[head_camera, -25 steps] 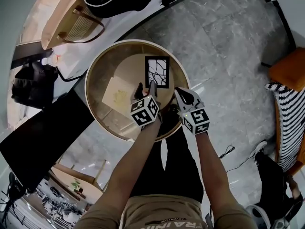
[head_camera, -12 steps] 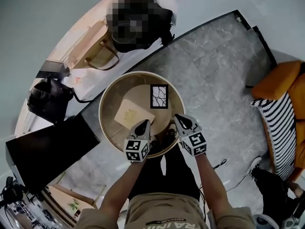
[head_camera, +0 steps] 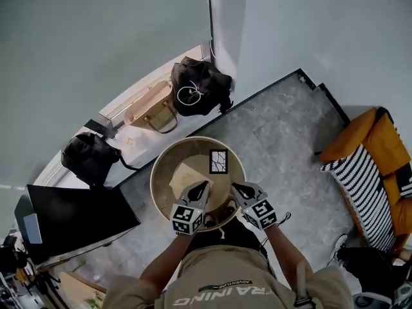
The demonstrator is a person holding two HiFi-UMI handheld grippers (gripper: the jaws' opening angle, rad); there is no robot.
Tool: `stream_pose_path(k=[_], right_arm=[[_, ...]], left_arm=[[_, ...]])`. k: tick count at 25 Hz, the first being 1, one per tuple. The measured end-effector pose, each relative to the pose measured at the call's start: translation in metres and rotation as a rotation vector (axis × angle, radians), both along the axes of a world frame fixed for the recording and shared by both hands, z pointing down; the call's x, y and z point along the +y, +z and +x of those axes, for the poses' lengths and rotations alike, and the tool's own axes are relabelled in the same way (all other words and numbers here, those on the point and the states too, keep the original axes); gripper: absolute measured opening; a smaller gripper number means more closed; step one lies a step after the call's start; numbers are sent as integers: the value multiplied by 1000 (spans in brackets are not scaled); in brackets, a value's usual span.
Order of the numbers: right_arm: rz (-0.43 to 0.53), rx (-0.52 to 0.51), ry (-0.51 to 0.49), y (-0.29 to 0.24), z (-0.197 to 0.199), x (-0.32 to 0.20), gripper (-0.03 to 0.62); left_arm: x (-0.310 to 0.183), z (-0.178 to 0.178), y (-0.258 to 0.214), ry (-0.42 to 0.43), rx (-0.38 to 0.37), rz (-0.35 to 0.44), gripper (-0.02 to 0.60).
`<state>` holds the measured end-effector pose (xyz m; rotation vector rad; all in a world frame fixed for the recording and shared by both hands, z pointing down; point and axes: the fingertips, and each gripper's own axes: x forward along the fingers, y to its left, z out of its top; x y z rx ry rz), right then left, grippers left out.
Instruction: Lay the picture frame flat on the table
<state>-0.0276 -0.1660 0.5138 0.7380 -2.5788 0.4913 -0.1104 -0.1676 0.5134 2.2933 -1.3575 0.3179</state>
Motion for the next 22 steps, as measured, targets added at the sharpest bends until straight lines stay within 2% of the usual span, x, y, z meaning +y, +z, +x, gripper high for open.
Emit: stream_pose_path(k=[4, 8, 14, 18, 22], right_arm=[[22, -93, 38, -54, -17, 8, 8], [148, -115, 36, -110, -33, 8, 8], [300, -158, 92, -191, -36, -7, 8], [352, -182, 115, -210, -40, -10, 8], [377, -167, 118, -217, -49, -3, 8]], left_arm=[[3, -12, -62, -36, 10, 115, 6], [5, -22, -107, -39, 27, 181, 6], [-4, -41, -171, -43, 1, 294, 6], [-8, -56, -201, -44, -35, 364, 6], [-10, -68, -213, -45, -47, 391, 6]])
